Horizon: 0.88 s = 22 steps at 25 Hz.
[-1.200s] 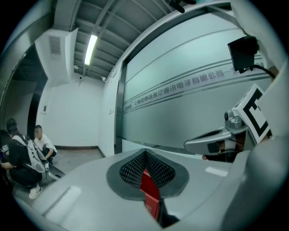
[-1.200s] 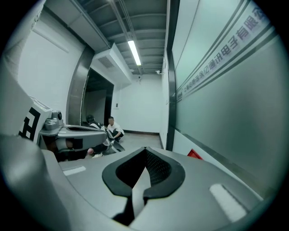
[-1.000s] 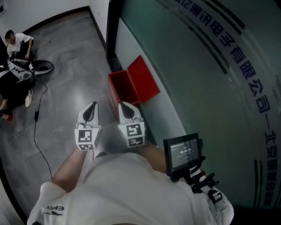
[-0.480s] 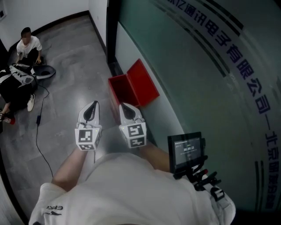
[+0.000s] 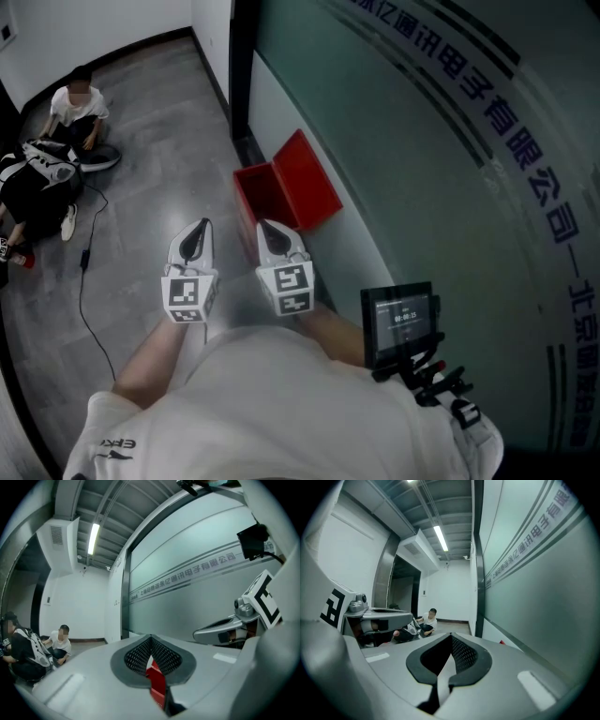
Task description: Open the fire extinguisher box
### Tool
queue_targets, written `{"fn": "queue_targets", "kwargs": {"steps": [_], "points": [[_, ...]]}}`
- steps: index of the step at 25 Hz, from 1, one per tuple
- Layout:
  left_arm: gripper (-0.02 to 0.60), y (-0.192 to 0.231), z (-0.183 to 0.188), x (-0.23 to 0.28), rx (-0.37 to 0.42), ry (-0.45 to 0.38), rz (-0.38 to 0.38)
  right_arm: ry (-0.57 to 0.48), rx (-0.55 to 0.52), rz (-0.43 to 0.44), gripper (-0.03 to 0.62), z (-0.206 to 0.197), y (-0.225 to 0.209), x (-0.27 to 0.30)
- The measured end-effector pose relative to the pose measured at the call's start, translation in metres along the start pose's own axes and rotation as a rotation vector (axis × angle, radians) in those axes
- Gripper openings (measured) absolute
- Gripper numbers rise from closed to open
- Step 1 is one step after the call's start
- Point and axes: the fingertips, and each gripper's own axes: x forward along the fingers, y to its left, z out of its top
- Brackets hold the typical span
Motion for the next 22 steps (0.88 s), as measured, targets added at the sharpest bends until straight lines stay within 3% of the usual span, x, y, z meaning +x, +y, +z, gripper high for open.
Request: {"fn": "queue_targets", "kwargs": {"steps": [22], "points": [[0.002, -0.019, 0.0, 0.008, -0.011, 0.006, -0.029, -0.009, -0.001, -0.027, 0.012, 0.001, -0.018, -0.007]]}}
